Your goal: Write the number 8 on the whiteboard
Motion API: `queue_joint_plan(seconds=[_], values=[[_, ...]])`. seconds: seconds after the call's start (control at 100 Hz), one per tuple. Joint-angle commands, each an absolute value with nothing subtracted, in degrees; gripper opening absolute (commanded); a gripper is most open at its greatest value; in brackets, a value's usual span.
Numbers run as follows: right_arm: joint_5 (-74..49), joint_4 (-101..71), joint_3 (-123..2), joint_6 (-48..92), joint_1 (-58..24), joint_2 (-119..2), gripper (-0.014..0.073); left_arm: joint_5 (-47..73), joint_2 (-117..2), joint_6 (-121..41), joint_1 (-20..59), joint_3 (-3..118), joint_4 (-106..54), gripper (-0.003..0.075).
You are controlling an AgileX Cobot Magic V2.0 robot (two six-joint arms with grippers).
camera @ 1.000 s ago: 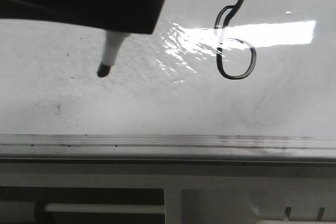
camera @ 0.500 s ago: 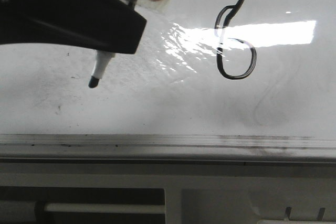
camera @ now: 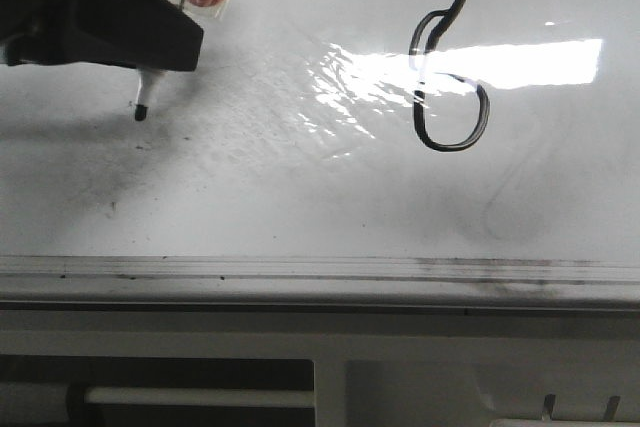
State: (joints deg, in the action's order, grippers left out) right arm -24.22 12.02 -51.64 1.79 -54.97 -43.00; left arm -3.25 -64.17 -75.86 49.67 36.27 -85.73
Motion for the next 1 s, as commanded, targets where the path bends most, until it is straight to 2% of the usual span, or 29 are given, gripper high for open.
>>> queue_joint_plan(seconds=[0.0, 0.18, 0.37, 0.68, 0.78, 0.9, 0.99], values=[[-20.75, 13.13, -53.64, 2.07, -54.33, -42.69, -0.0059, -9.06, -65.15, -75.17, 52.85, 38.91, -86.69, -0.0021], [-21.26, 13.13, -53.64, 1.22, -54.33, -42.69, -0.0059, -17.32, -69.59, -75.17, 56.85, 40.39, -92.53, -0.0021], [-21.26, 13.13, -53.64, -0.75, -54.33, -42.69, -0.0059, -18.07, -72.70, -75.28, 56.98, 40.98, -98.80, -0.0021], [-21.37, 13.13, -53.64, -0.89, -54.33, -42.69, -0.0059, -21.41, -74.34, -75.28, 56.98, 40.98, -98.91, -0.0013], [-21.37, 13.13, -53.64, -0.89, -54.33, -42.69, -0.0059, -21.82, -74.34, -75.28, 56.98, 40.98, -98.91, 0.0082], [-21.37, 13.13, -53.64, -0.89, -54.33, -42.69, -0.0059, -21.82, -74.34, -75.28, 56.98, 40.98, -98.91, 0.0304], [-21.37, 13.13, -53.64, -0.89, -54.33, -42.69, -0.0059, -21.82, -74.34, -75.28, 56.98, 40.98, -98.91, 0.0385]])
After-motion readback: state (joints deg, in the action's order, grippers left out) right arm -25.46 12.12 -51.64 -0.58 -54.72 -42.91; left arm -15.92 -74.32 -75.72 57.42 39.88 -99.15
